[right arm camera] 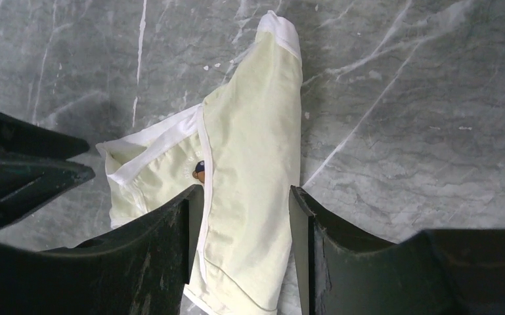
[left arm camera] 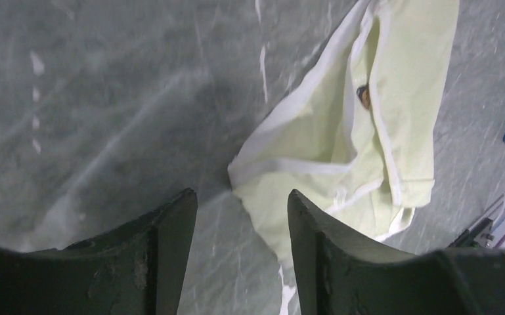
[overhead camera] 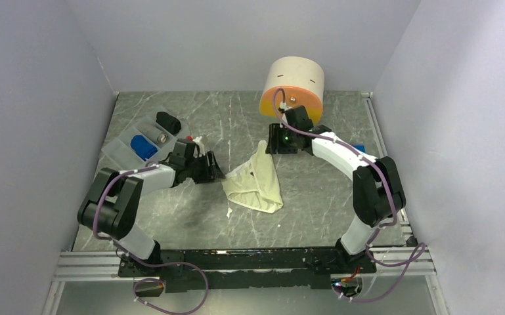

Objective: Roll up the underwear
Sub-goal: Place the underwear at the center of the board, then flatten out the underwear at the center of the board.

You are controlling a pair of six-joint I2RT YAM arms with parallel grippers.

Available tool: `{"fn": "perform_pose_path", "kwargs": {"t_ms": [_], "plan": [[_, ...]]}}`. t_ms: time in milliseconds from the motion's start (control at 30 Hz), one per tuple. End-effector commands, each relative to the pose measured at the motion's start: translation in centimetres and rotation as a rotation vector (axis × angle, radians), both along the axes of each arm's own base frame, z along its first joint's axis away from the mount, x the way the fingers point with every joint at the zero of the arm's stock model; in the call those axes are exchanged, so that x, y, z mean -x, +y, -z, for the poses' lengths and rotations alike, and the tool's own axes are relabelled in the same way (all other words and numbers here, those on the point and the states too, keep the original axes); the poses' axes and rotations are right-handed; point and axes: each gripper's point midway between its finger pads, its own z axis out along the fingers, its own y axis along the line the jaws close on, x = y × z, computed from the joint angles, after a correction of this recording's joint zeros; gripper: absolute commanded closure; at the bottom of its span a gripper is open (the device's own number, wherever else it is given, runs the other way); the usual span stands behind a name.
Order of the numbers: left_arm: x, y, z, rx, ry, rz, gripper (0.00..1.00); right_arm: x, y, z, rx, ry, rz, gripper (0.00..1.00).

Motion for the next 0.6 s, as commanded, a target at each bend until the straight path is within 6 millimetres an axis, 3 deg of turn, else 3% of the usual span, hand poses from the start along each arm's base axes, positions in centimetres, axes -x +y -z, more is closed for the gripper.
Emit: {"fn": "perform_pose_path", "kwargs": {"t_ms": [0,100,433,567], "plan": [[-1.1,0.3,1.9,-0.088,-0.020,0.025,0.43,-0.5,0.7,-0.4,0.010,-0.007,-0.029,0.45],[-0.7,0.2,2.6,-0.123,-0.002,0.045,0.52,-0.6,1.1,-0.6,0.007,-0.009,-0.034,0.45],[1.9,0.0,2.6,-0.134,-0.009,0.119,0.47,-1.7,2.5,-0.9,0.052,-0.027,-0.050,0.45],[2.2,-0.1,3.8,-0.180,0.024,0.134,0.53,-2.5,2.9,-0.6,0.103,-0.044,-0.020,0.44]]}}
